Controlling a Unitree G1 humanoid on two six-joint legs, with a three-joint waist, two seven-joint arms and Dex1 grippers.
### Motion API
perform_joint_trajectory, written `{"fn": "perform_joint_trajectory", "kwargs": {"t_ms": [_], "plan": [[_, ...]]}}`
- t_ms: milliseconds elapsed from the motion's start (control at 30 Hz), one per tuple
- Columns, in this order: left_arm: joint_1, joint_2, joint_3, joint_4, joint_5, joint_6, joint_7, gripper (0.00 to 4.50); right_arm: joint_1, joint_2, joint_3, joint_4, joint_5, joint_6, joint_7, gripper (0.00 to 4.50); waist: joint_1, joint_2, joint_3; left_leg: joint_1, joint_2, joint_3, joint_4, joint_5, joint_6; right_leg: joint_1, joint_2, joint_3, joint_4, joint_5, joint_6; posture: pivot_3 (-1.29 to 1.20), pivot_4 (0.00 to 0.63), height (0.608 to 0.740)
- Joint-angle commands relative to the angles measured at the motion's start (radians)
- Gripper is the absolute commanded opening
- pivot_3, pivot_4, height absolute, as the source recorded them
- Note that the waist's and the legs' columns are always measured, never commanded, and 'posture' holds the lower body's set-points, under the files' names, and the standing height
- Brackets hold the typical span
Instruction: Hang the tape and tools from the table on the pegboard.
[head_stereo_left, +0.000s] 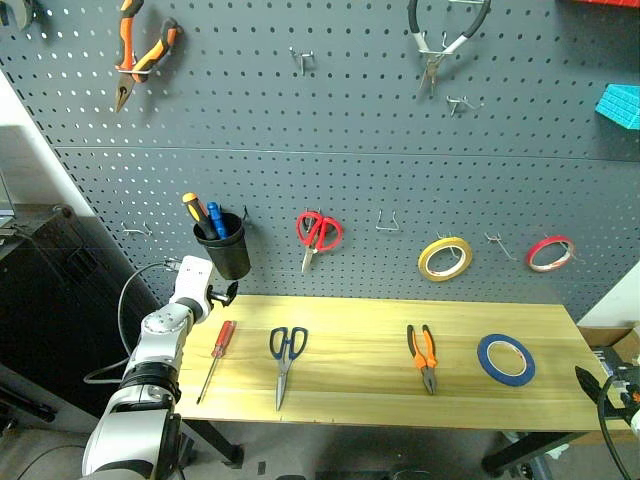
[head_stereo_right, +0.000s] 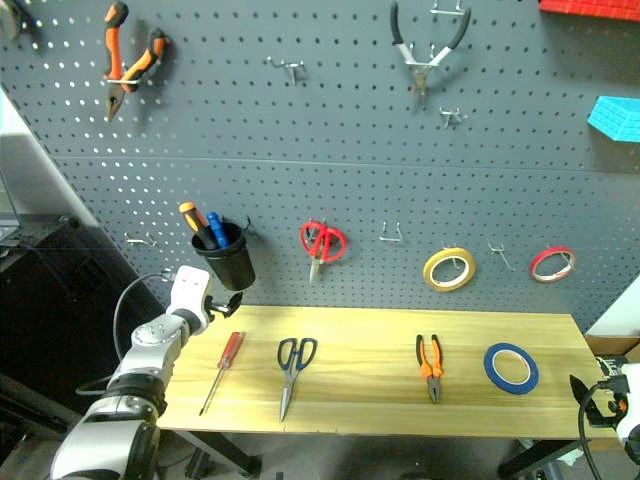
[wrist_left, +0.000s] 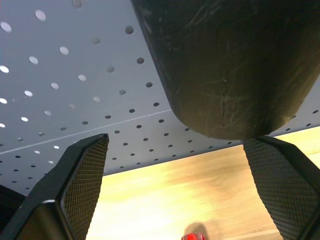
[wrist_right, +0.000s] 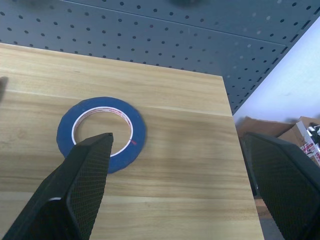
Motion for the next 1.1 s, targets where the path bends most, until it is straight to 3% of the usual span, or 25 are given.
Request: {"fn": "perform_joint_trajectory", "kwargs": {"t_ms": [33,333,500,767,967,1100], "plan": [[-0.025,0.023,-0.012,-0.008,0.027,-0.054,0.004,4.5,-0.01,-0.013,-0.031,-0.023,0.013,-0.013,-0.001,4.47,0.0,0.0,0.0,0.0,0.0,0.0,0.0,0.0,0.0,0.0,0.0,0.0,0.0,0.0,0.0,-0.04,0.0,0.74],[0.039,0.044,0.007,-0.042,0.014,-0.055,-0.004,4.5,0.003,0.002,-0.03,-0.055,0.029,0.014,-0.006,4.47,-0.001,0.002,-0.001,0.0,0.0,0.0,0.0,0.0,0.0,0.0,0.0,0.0,0.0,0.0,0.0,-0.04,0.0,0.74],[0.151,0.057,0.011,-0.154,0.004,-0.013,-0.034,4.5,0.045,0.009,-0.02,-0.202,0.057,0.09,-0.008,4.47,-0.005,0.005,0.002,0.0,0.001,0.0,0.0,0.0,0.0,0.0,0.0,0.001,0.0,-0.001,0.0,-0.07,0.032,0.74],[0.394,0.052,-0.136,-0.651,-0.001,0.08,-0.275,4.5,0.055,-0.009,0.039,-0.438,0.099,0.33,-0.021,4.47,-0.005,0.013,0.046,0.002,0.001,0.0,0.0,0.0,0.0,0.004,-0.001,0.0,0.0,-0.002,-0.001,-0.09,0.116,0.74],[0.379,0.036,-0.21,-0.904,-0.052,0.24,-0.376,4.5,-0.076,-0.034,0.115,-0.427,0.091,0.428,-0.055,4.47,-0.013,0.013,0.105,0.002,0.001,0.0,0.0,0.0,0.0,0.004,-0.001,-0.002,0.0,-0.003,-0.001,-0.1,0.172,0.74],[0.31,0.051,-0.276,-1.022,-0.061,0.302,-0.466,4.5,-0.207,-0.059,0.212,-0.295,0.052,0.454,-0.042,4.47,-0.023,0.008,0.145,-0.001,0.001,-0.001,0.0,0.0,0.001,0.001,-0.001,-0.003,0.0,-0.004,-0.002,-0.07,0.224,0.74]]}}
